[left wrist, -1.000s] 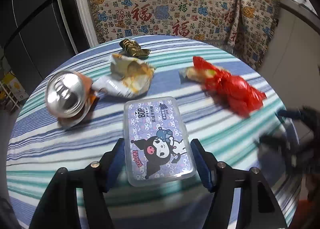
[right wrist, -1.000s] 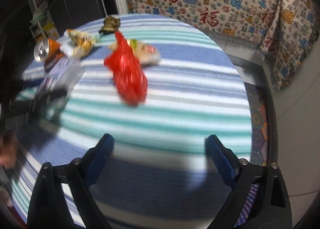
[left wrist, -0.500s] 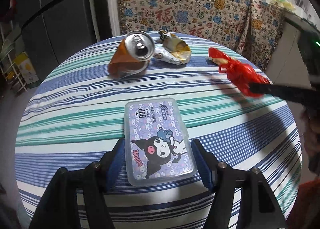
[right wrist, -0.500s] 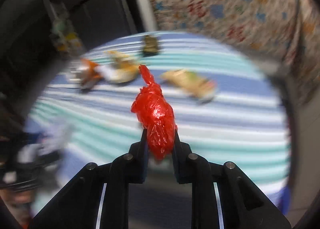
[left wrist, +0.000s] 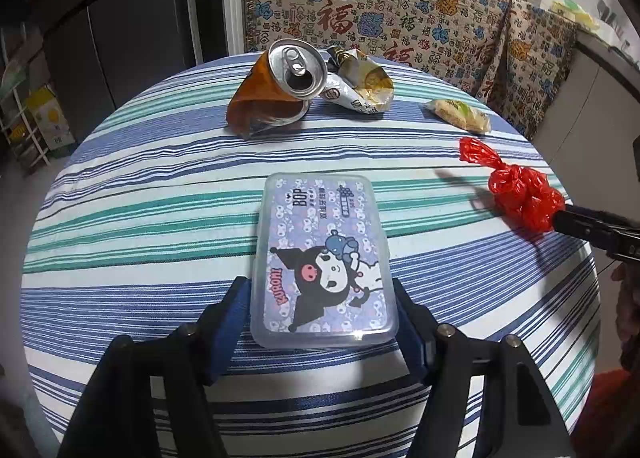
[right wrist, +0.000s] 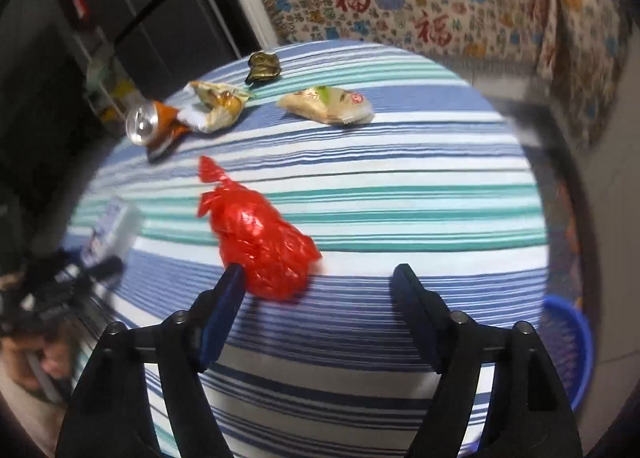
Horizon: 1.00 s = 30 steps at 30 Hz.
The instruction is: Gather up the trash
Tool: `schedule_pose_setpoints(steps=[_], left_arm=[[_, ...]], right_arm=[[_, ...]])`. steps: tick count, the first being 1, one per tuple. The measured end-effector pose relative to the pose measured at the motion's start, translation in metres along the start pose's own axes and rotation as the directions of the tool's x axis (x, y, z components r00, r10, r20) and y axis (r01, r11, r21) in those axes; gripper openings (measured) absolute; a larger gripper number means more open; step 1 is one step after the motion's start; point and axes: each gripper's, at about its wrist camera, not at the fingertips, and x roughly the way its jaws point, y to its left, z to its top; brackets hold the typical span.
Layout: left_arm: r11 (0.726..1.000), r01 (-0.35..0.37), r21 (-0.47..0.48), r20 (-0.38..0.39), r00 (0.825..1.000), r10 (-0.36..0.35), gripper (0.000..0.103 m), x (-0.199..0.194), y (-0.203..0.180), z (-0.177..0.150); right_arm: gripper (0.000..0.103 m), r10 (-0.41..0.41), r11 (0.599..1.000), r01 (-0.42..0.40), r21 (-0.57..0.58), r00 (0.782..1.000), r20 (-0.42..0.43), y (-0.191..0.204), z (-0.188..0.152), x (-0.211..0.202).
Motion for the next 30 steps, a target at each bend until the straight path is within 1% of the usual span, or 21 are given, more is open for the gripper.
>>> schedule_pose_setpoints(steps=[2,4,5,7,9,11,13,15,16,17,18,19,20,22,23,24,25,27,28,29,30], left_arm=[[1.000,-0.017,0.017,0.002,1.000,0.017,0.072,0.001,-0.004,-0.002],[0.999,-0.035,0.040,0.002,0.999,0.035,0.076,0.003,-0.010,-0.002],[0.999,-0.035,0.042,0.001,0.999,0.035,0.081,0.003,-0.012,-0.002],[0.999,-0.040,0.034,0.003,0.999,0.040,0.082,0.005,-0.013,-0.001],[0.999,-0.043,0.026,0.000,0.999,0.043,0.082,0.005,-0.013,0.000],[0.999,-0.040,0.017,-0.001,0.999,0.040,0.082,0.005,-0.012,0.001],[0.999,-0.038,0.016,0.000,0.999,0.038,0.082,0.005,-0.011,0.001],[0.999,-0.040,0.020,0.000,0.999,0.040,0.082,0.005,-0.011,0.001],[0.999,-0.042,0.023,0.000,0.999,0.042,0.082,0.005,-0.012,0.000],[0.999,-0.045,0.029,0.001,0.999,0.045,0.082,0.005,-0.013,0.000],[0.999,-0.045,0.031,0.001,0.999,0.045,0.082,0.005,-0.012,0.000],[0.998,-0.045,0.033,0.003,0.999,0.045,0.082,0.005,-0.012,0.000],[0.998,-0.045,0.035,0.004,0.999,0.045,0.082,0.005,-0.012,0.000],[0.998,-0.045,0.037,0.008,0.999,0.045,0.082,0.006,-0.012,0.000],[0.998,-0.045,0.037,0.010,0.999,0.045,0.083,0.006,-0.012,0.000],[0.998,-0.045,0.038,0.012,0.999,0.044,0.084,0.007,-0.011,0.000],[0.998,-0.045,0.037,0.014,0.999,0.045,0.084,0.007,-0.011,0.001],[0.998,-0.045,0.034,0.015,0.999,0.044,0.085,0.007,-0.011,0.001],[0.998,-0.045,0.033,0.015,0.999,0.044,0.085,0.007,-0.011,0.001],[0.998,-0.045,0.033,0.015,0.999,0.044,0.085,0.008,-0.011,0.001],[0.998,-0.045,0.032,0.015,0.999,0.044,0.085,0.008,-0.011,0.001]], right_arm=[[0.084,0.012,0.999,-0.013,-0.047,1.000,-0.017,0.003,0.001,-0.003],[0.086,0.034,0.995,-0.038,-0.090,0.998,-0.049,0.008,-0.004,-0.003],[0.086,0.031,0.992,-0.038,-0.117,0.998,-0.061,0.013,-0.007,-0.001],[0.084,0.022,0.988,-0.030,-0.154,0.999,-0.050,0.017,-0.009,0.000],[0.079,0.043,0.982,-0.048,-0.180,0.999,-0.031,0.024,-0.008,0.002],[0.078,0.095,0.979,-0.096,-0.178,0.995,-0.014,0.029,-0.005,0.003],[0.074,0.153,0.971,-0.153,-0.182,0.988,-0.017,0.035,-0.002,0.005],[0.074,0.255,0.952,-0.258,-0.165,0.966,-0.036,0.040,-0.002,0.002],[0.074,0.287,0.944,-0.289,-0.161,0.957,-0.040,0.041,-0.002,-0.001],[0.074,0.284,0.942,-0.285,-0.179,0.958,-0.031,0.043,-0.001,-0.007],[0.075,0.255,0.946,-0.252,-0.203,0.967,-0.016,0.045,-0.001,-0.013],[0.079,0.195,0.953,-0.188,-0.239,0.981,0.003,0.045,0.000,-0.018],[0.080,0.116,0.957,-0.107,-0.268,0.993,0.016,0.043,0.001,-0.021],[0.081,-0.018,0.953,0.018,-0.302,1.000,0.002,0.035,0.001,-0.014],[0.081,-0.051,0.951,0.043,-0.305,0.999,-0.018,0.032,0.000,-0.011],[0.081,-0.072,0.953,0.056,-0.298,0.996,-0.044,0.026,-0.001,-0.005],[0.081,-0.085,0.955,0.067,-0.288,0.995,-0.050,0.022,-0.001,0.000],[0.081,-0.122,0.957,0.112,-0.267,0.992,-0.020,0.016,0.002,0.004],[0.081,-0.147,0.957,0.144,-0.250,0.989,0.009,0.014,0.006,0.006],[0.081,-0.153,0.959,0.156,-0.237,0.988,0.028,0.013,0.010,0.007],[0.081,-0.145,0.962,0.150,-0.230,0.989,0.038,0.012,0.013,0.009]])
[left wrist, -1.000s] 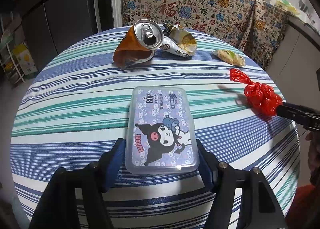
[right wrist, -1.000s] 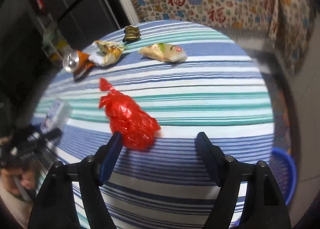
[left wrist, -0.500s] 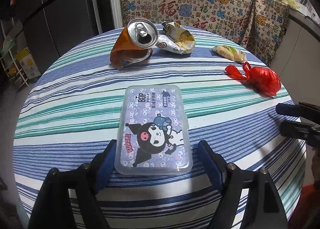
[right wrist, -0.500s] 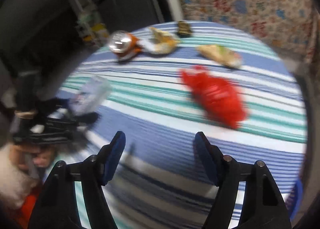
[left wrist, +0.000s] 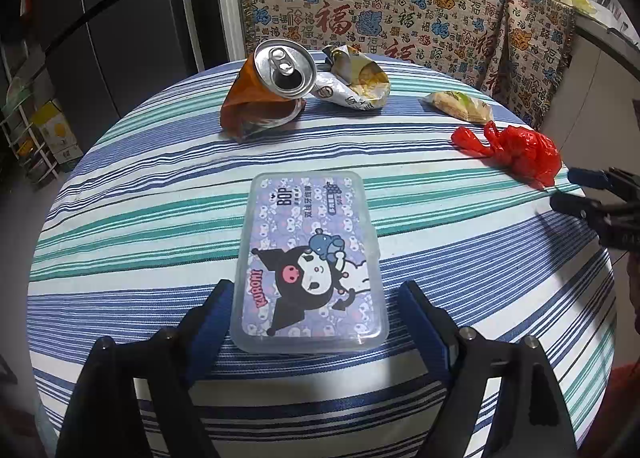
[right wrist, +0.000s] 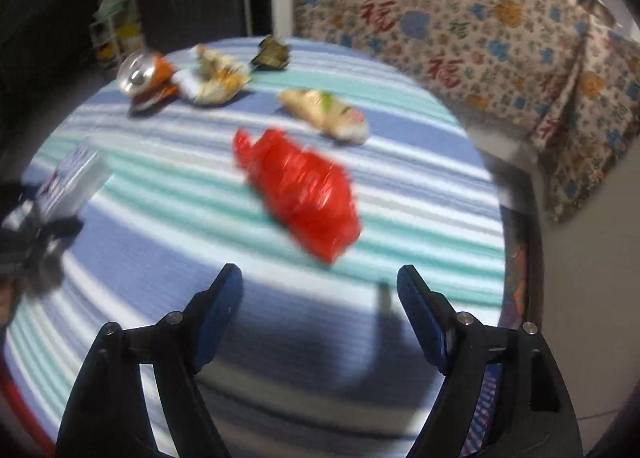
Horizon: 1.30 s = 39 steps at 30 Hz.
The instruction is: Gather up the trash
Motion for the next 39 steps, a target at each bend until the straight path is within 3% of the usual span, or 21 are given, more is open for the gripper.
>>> schedule_pose_setpoints(steps=[2,4,6,7,8,9,10,12,13,18,24,25,26,27,32,33,34,39], left_arm=[[1.000,0.001,0.000,0.000,1.000,-0.001,0.085,0.000,0.000,0.000],[1.000,0.005,-0.001,0.001,1.000,-0.005,0.085,-0.001,0.001,0.000],[1.000,0.010,0.001,0.000,1.000,-0.010,0.085,-0.001,0.003,0.000],[1.000,0.009,-0.001,-0.001,1.000,-0.009,0.085,-0.002,0.004,0.000],[1.000,0.013,-0.006,-0.003,1.000,-0.013,0.085,-0.003,0.006,0.000],[1.000,0.024,-0.017,-0.003,1.000,-0.024,0.085,-0.005,0.008,0.000],[0.999,0.037,-0.029,-0.001,0.999,-0.037,0.085,-0.006,0.011,-0.001],[0.998,0.048,-0.044,0.003,0.999,-0.048,0.085,-0.007,0.013,-0.001],[0.998,0.048,-0.043,0.004,0.999,-0.048,0.085,-0.006,0.012,0.000],[0.998,0.039,-0.040,-0.002,0.999,-0.039,0.085,-0.003,0.008,0.005],[0.999,-0.021,-0.045,-0.011,1.000,0.021,0.083,0.004,0.007,0.012],[0.999,-0.030,-0.043,-0.012,1.000,0.029,0.079,0.004,0.006,0.013],[0.999,-0.030,-0.042,-0.007,1.000,0.030,0.066,0.002,0.006,0.013],[0.999,-0.025,-0.040,-0.009,1.000,0.024,0.062,0.001,0.007,0.015],[0.999,-0.015,-0.041,0.007,1.000,0.016,0.061,-0.002,0.012,0.014],[0.999,-0.011,-0.042,0.007,1.000,0.012,0.061,-0.002,0.013,0.014],[0.999,-0.008,-0.045,0.006,1.000,0.008,0.061,-0.002,0.013,0.014],[0.999,0.027,-0.042,0.053,0.998,-0.025,0.061,-0.019,0.008,0.014]], right_arm=[[0.079,0.054,0.998,-0.055,0.011,0.998,0.015,0.000,0.008,0.006],[0.066,0.138,0.990,-0.138,0.020,0.990,0.018,0.003,0.014,0.008],[0.063,0.307,0.951,-0.308,0.034,0.951,0.015,0.012,0.017,0.003],[0.062,0.389,0.921,-0.389,0.028,0.921,0.017,0.016,0.017,-0.002],[0.062,0.430,0.902,-0.431,0.008,0.902,0.020,0.022,0.017,-0.008],[0.065,0.432,0.902,-0.432,-0.023,0.901,0.025,0.028,0.016,-0.014],[0.075,0.403,0.915,-0.402,-0.045,0.915,0.027,0.031,0.014,-0.018],[0.086,0.254,0.964,-0.251,-0.089,0.967,0.028,0.036,0.011,-0.018],[0.086,0.208,0.973,-0.205,-0.104,0.978,0.017,0.037,0.009,-0.014],[0.087,0.188,0.977,-0.198,-0.079,0.975,-0.115,0.047,0.008,0.015],[0.089,0.176,0.982,-0.180,-0.052,0.981,-0.081,0.061,0.024,0.028],[0.086,0.182,0.982,-0.185,-0.044,0.980,-0.076,0.062,0.028,0.032],[0.084,0.203,0.978,-0.205,-0.022,0.977,-0.067,0.061,0.033,0.032],[0.081,0.223,0.975,-0.224,0.000,0.973,-0.060,0.061,0.036,0.034],[0.077,0.234,0.972,-0.234,0.023,0.972,-0.027,0.066,0.051,0.030],[0.062,0.233,0.972,-0.232,0.030,0.972,-0.041,0.067,0.052,0.034],[0.030,0.237,0.971,-0.235,0.041,0.969,-0.065,0.066,0.052,0.039],[0.029,0.223,0.972,-0.221,0.080,0.975,-0.020,0.056,0.051,0.020]])
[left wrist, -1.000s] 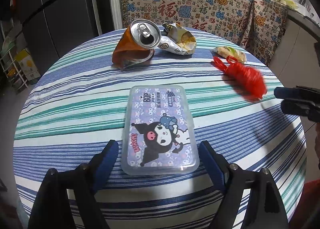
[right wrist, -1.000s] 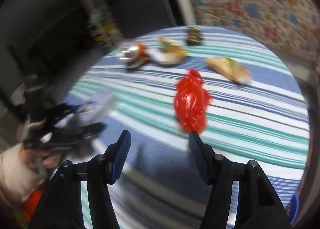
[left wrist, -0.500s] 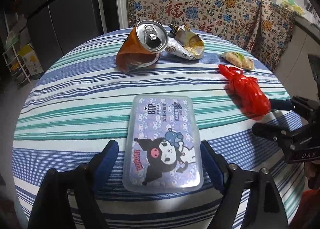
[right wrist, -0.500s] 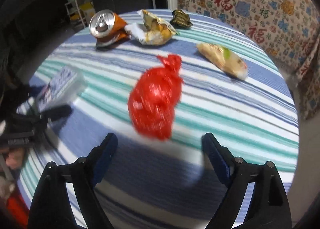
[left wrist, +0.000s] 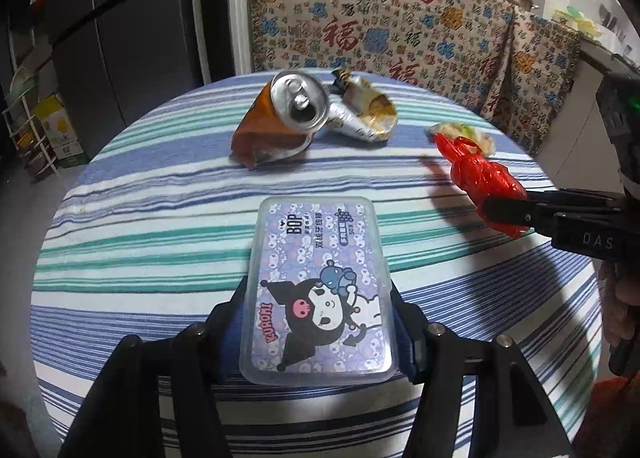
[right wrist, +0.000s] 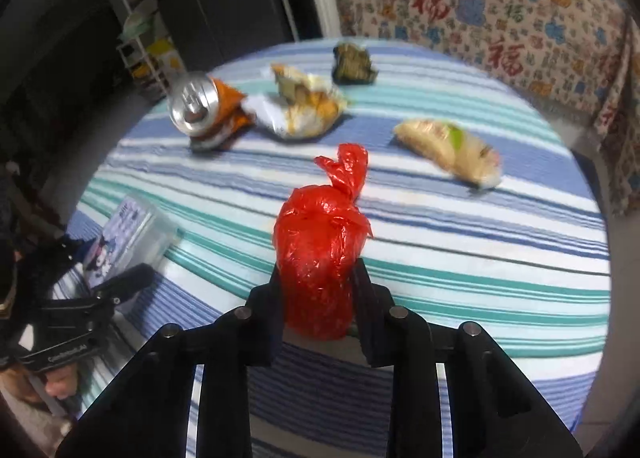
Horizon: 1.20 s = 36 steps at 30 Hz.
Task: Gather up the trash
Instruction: 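Carry the box and bag over the blue wastebasket and open both tools to drop them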
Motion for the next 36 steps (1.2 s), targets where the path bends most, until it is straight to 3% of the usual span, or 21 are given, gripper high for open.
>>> schedule_pose_setpoints(steps=[10,21,25,31,36], left_arm=[[0.994,0.110,0.016,0.005,0.994,-0.110,0.061,-0.006,-0.031,-0.003],[0.972,0.206,0.110,-0.001,0.978,-0.207,0.061,-0.023,-0.120,-0.002],[0.949,0.273,0.156,-0.007,0.961,-0.275,0.061,-0.031,-0.164,0.000],[0.894,0.394,0.215,-0.062,0.919,-0.390,0.061,-0.030,-0.243,-0.006],[0.854,0.454,0.253,-0.116,0.891,-0.440,0.061,-0.018,-0.301,-0.014]], right_arm=[[0.029,-0.034,0.999,0.034,-0.001,0.999,0.005,-0.030,-0.042,-0.045],[0.030,-0.090,0.990,0.082,0.113,0.994,0.067,-0.096,-0.081,-0.113],[0.030,-0.145,0.975,0.132,0.178,0.987,0.064,-0.137,-0.099,-0.135],[0.030,-0.229,0.933,0.218,0.287,0.973,0.005,-0.202,-0.143,-0.159],[0.030,-0.272,0.900,0.267,0.344,0.962,-0.035,-0.238,-0.178,-0.177]])
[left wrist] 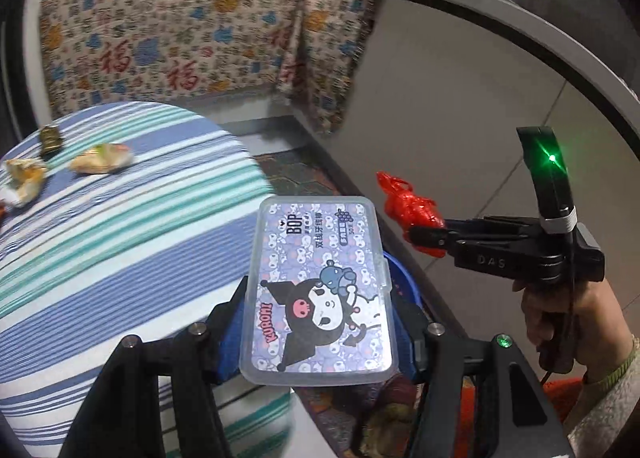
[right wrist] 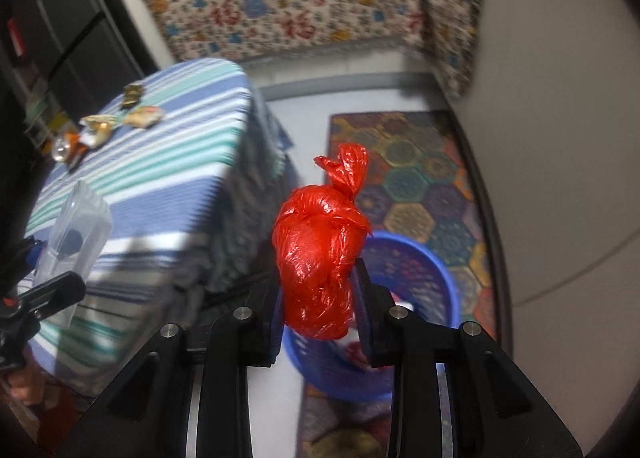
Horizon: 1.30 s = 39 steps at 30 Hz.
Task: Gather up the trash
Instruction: 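Carry the box and bag over the blue wastebasket and open both tools to drop them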
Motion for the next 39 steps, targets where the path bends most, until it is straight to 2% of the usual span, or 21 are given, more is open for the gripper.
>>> schedule_pose_setpoints(steps=[3,7,17,23,25,27,32,35,37,39], left_arm=[[0.999,0.049,0.016,-0.039,0.998,-0.048,0.061,0.027,-0.021,0.005],[0.997,0.070,0.031,-0.082,0.994,-0.067,0.061,0.061,-0.038,0.010],[0.997,0.067,0.039,-0.146,0.987,-0.061,0.061,0.124,-0.048,0.018],[0.994,0.066,0.087,-0.166,0.985,-0.051,0.062,0.151,-0.058,0.013],[0.994,0.065,0.089,-0.178,0.983,-0.048,0.063,0.163,-0.061,0.010],[0.995,0.065,0.074,-0.200,0.979,-0.050,0.071,0.176,-0.059,0.006],[0.998,0.057,0.015,-0.197,0.979,-0.053,0.071,0.182,-0.048,0.009],[0.998,0.065,0.002,-0.172,0.983,-0.064,0.071,0.162,-0.046,0.010],[0.997,0.080,0.003,-0.142,0.987,-0.079,0.071,0.141,-0.046,0.010],[0.996,0.092,0.019,-0.108,0.990,-0.090,0.071,0.111,-0.046,0.008]], right_arm=[[0.030,-0.024,0.999,0.024,0.024,1.000,-0.016,-0.021,-0.007,0.000],[0.030,-0.041,0.998,0.042,0.050,0.999,-0.029,-0.044,-0.012,0.000],[0.030,-0.053,0.994,0.058,0.092,0.997,-0.054,-0.074,-0.023,-0.001],[0.032,-0.036,0.993,0.042,0.108,0.998,-0.056,-0.085,-0.026,0.001],[0.048,-0.036,0.994,0.040,0.105,0.998,-0.048,-0.084,-0.025,0.004],[0.058,-0.049,0.994,0.053,0.097,0.998,-0.040,-0.083,-0.025,0.005],[0.060,-0.067,0.993,0.069,0.097,0.998,-0.017,-0.087,-0.021,-0.002],[0.074,-0.103,0.990,0.102,0.093,0.995,0.009,-0.086,-0.017,-0.008],[0.087,-0.147,0.986,0.144,0.080,0.989,0.032,-0.081,-0.013,-0.012],[0.094,-0.192,0.980,0.189,0.064,0.980,0.044,-0.073,-0.009,-0.014]])
